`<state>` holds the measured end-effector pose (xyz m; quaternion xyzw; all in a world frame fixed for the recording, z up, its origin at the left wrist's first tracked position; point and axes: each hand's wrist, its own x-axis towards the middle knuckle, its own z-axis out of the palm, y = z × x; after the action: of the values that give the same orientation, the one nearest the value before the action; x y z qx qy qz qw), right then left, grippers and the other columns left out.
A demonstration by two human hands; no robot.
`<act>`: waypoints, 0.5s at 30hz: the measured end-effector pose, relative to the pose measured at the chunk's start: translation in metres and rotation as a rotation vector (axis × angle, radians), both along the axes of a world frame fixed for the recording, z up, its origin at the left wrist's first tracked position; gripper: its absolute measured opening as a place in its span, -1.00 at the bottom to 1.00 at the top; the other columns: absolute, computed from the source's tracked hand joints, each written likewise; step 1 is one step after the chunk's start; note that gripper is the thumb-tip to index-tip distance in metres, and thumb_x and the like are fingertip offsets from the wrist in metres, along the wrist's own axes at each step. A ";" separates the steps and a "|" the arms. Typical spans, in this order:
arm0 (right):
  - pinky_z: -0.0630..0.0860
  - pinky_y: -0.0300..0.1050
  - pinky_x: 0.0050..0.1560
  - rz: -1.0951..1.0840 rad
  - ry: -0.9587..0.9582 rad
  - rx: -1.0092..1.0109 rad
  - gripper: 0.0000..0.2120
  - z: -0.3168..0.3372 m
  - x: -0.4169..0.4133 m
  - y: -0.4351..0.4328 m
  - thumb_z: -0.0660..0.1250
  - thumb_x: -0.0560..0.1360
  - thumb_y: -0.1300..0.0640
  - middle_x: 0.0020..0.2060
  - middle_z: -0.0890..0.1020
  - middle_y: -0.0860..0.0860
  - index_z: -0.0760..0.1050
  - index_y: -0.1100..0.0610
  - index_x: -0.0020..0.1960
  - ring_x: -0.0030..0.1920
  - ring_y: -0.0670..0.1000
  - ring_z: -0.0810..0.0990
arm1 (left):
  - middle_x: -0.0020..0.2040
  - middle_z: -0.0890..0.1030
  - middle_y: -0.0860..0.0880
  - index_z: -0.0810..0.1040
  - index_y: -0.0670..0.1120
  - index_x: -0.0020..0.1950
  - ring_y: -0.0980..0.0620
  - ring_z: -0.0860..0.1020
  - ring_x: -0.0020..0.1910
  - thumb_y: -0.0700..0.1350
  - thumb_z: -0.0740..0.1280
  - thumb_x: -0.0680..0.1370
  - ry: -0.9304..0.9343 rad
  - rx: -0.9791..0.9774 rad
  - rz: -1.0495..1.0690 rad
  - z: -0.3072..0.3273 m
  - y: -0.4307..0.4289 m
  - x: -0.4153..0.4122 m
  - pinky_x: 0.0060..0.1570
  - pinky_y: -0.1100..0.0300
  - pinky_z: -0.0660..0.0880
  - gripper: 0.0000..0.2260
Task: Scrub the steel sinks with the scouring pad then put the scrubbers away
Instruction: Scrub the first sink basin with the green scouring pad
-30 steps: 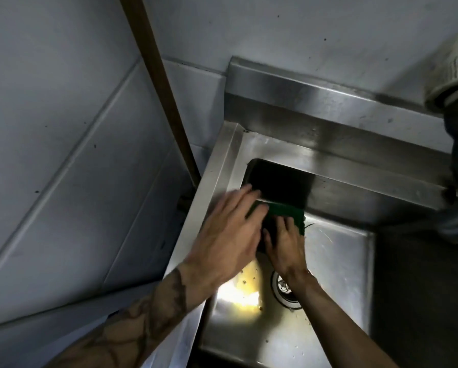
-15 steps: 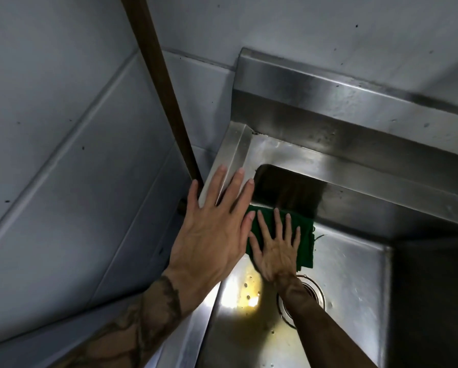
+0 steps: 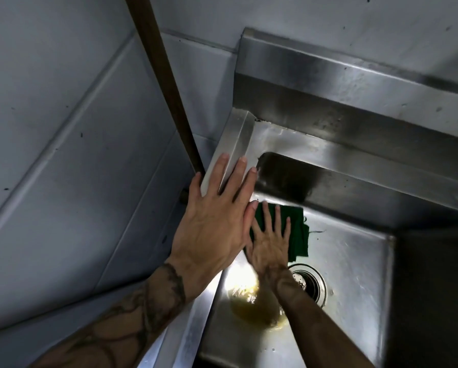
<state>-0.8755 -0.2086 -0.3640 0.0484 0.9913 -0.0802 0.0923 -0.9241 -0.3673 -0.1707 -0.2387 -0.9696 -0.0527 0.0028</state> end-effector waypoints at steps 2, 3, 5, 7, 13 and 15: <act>0.02 0.39 0.53 0.000 0.008 0.010 -0.38 -0.002 -0.012 0.006 -0.11 0.62 -0.27 0.65 0.03 0.07 -0.32 -0.20 0.58 0.63 0.22 -0.05 | 0.72 0.20 -0.15 0.21 -0.08 0.71 -0.22 0.08 0.73 0.14 -0.06 0.77 -0.001 -0.010 -0.004 -0.001 0.000 -0.001 0.51 -0.40 0.33 -0.46; 0.01 0.38 0.53 -0.012 0.011 0.011 -0.39 -0.003 -0.015 0.006 -0.09 0.63 -0.27 0.65 0.03 0.06 -0.28 -0.20 0.58 0.63 0.21 -0.05 | 0.72 0.20 -0.16 0.20 -0.08 0.71 -0.23 0.09 0.72 0.14 -0.06 0.77 0.004 -0.015 -0.007 -0.002 -0.001 -0.001 0.51 -0.40 0.33 -0.45; 0.00 0.39 0.53 -0.039 0.015 0.002 -0.37 -0.003 -0.015 0.003 -0.04 0.63 -0.27 0.65 0.03 0.05 -0.28 -0.20 0.57 0.64 0.20 -0.06 | 0.72 0.20 -0.16 0.18 -0.09 0.71 -0.23 0.08 0.72 0.13 -0.05 0.78 0.013 -0.028 -0.010 -0.003 -0.001 0.000 0.52 -0.39 0.32 -0.45; -0.01 0.40 0.53 -0.045 0.007 0.001 -0.37 -0.002 -0.009 0.000 -0.04 0.63 -0.28 0.65 0.02 0.04 -0.28 -0.21 0.57 0.64 0.20 -0.07 | 0.73 0.17 -0.15 0.15 -0.08 0.72 -0.23 0.06 0.73 0.13 -0.07 0.78 0.013 -0.042 -0.007 -0.002 0.000 0.001 0.53 -0.38 0.30 -0.46; -0.09 0.39 0.54 -0.154 -0.064 -0.028 -0.39 0.004 0.034 -0.026 -0.09 0.62 -0.32 0.65 -0.05 0.02 -0.09 -0.22 0.63 0.64 0.19 -0.13 | 0.73 0.17 -0.14 0.14 -0.09 0.72 -0.22 0.05 0.73 0.12 -0.10 0.79 0.020 -0.028 0.003 0.001 0.000 0.002 0.51 -0.39 0.30 -0.46; -0.11 0.39 0.54 -0.191 -0.096 -0.047 -0.41 0.004 0.041 -0.032 -0.13 0.63 -0.31 0.65 -0.11 0.01 -0.14 -0.23 0.62 0.63 0.19 -0.19 | 0.72 0.18 -0.15 0.15 -0.09 0.72 -0.22 0.07 0.73 0.13 -0.09 0.78 0.015 -0.032 0.000 0.002 0.000 0.001 0.50 -0.39 0.32 -0.46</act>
<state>-0.8341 -0.2407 -0.3597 0.1443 0.9745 -0.1093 0.1329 -0.9226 -0.3673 -0.1685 -0.2393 -0.9703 -0.0352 0.0062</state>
